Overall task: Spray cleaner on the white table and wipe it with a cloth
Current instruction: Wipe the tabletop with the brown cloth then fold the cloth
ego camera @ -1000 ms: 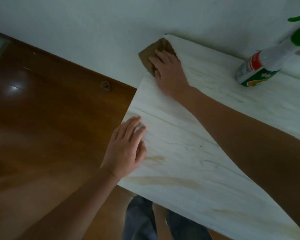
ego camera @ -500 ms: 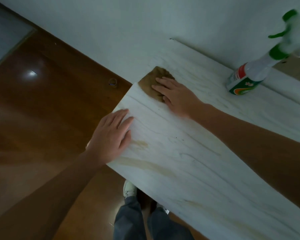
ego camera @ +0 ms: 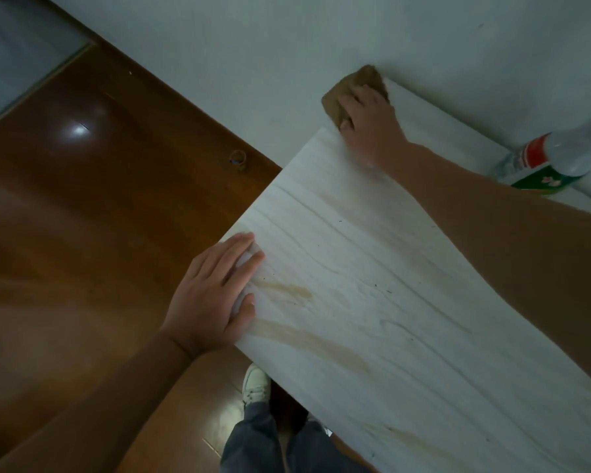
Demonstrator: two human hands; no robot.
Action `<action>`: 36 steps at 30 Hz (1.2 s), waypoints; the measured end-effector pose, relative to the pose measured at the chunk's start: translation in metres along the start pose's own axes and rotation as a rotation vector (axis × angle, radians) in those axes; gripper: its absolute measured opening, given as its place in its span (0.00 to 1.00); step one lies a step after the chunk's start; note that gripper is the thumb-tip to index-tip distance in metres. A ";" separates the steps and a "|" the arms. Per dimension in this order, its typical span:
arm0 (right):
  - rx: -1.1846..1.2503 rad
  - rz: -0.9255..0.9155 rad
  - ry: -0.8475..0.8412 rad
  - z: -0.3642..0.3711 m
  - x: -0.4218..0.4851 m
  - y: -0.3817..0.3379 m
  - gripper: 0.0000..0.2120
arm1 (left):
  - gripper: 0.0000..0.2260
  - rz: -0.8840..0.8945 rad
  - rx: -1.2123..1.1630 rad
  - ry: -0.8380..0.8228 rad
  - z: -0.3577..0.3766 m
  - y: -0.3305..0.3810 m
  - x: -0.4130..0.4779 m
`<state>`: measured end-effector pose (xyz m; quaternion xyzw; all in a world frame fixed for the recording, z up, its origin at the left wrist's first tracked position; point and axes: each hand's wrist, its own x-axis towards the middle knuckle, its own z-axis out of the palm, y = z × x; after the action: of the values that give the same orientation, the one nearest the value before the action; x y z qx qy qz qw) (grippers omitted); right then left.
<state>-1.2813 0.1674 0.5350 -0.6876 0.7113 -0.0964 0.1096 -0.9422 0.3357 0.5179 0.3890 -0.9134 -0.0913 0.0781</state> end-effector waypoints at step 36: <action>0.144 -0.424 -0.058 0.033 -0.164 -0.069 0.22 | 0.24 -0.066 -0.089 0.019 -0.015 0.003 -0.014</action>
<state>-1.2005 0.3293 0.5269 -0.8145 0.5387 -0.1481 0.1562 -0.9319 0.3463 0.5326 0.4160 -0.8943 -0.1305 0.1011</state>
